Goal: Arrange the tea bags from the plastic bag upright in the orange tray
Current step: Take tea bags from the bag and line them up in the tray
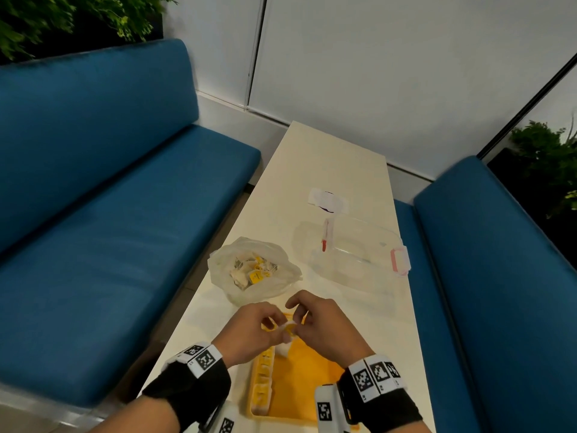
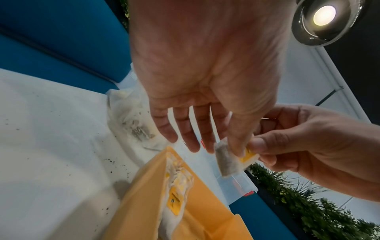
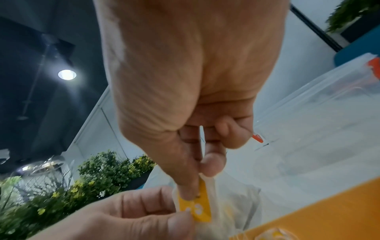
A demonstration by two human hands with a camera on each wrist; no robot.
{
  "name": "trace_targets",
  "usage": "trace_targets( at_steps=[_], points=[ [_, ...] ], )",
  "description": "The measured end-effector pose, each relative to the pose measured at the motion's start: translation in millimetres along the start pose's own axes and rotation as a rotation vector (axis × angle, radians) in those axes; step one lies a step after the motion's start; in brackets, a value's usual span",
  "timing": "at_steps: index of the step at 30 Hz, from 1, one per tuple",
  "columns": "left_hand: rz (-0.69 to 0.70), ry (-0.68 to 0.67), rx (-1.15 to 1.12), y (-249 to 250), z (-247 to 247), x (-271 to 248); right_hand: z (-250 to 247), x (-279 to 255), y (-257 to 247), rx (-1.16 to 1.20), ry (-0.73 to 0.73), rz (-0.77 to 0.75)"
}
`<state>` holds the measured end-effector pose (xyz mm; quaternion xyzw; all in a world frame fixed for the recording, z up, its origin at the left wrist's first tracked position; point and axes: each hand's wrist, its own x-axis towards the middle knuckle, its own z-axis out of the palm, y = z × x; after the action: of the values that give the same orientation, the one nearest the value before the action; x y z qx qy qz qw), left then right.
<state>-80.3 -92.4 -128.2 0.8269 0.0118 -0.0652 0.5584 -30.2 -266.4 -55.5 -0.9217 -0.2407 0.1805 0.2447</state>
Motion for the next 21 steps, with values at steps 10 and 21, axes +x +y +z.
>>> trace_targets(
  at_steps=[10,21],
  points=[
    [0.006,-0.112,-0.109,-4.8,-4.5,7.3,3.0,-0.8,5.1,-0.023,-0.006,-0.024],
    [-0.050,0.018,-0.256,-15.9,-1.2,6.8,38.4,-3.8,24.2,0.663,0.104,0.231]
  ],
)
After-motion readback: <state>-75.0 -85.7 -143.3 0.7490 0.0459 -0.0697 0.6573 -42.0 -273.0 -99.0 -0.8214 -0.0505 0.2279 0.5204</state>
